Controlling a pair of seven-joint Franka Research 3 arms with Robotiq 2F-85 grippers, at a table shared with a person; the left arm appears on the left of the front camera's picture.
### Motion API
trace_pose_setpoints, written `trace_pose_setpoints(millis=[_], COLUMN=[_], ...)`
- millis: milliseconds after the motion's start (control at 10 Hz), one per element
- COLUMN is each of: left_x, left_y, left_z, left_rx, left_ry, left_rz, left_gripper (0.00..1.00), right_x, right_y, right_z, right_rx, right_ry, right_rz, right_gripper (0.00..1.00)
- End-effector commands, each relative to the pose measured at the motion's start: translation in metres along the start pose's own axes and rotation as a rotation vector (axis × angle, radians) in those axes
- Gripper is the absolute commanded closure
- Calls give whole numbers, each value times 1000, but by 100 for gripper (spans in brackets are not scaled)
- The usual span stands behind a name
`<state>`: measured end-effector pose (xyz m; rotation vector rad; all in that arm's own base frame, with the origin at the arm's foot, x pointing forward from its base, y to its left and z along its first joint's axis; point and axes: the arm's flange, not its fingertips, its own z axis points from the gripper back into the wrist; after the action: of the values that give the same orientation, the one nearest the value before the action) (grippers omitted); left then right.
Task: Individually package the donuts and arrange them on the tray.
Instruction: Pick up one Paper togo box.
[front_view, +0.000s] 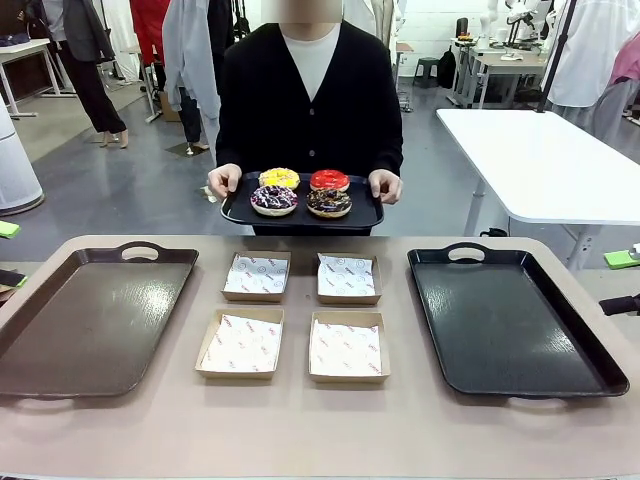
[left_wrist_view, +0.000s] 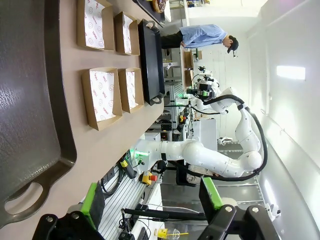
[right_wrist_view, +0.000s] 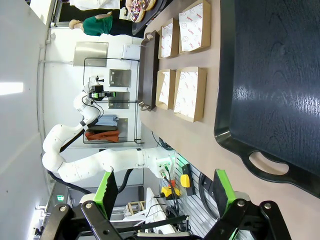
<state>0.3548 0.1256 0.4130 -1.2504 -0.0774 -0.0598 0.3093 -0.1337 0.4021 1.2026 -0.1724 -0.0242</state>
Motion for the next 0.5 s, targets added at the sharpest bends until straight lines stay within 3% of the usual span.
trace_pose_setpoints(millis=[0,400], left_x=[0,73], left_y=[0,-95], left_z=[0,-55], left_rx=[0,396], left_ry=[0,65], left_rz=[0,-84], left_gripper=[0,0], right_x=[1,1], right_y=[1,1], right_z=[1,1], right_rx=[15,15], right_ry=[-4,-4], right_rz=[-5,-5], right_gripper=[0,0])
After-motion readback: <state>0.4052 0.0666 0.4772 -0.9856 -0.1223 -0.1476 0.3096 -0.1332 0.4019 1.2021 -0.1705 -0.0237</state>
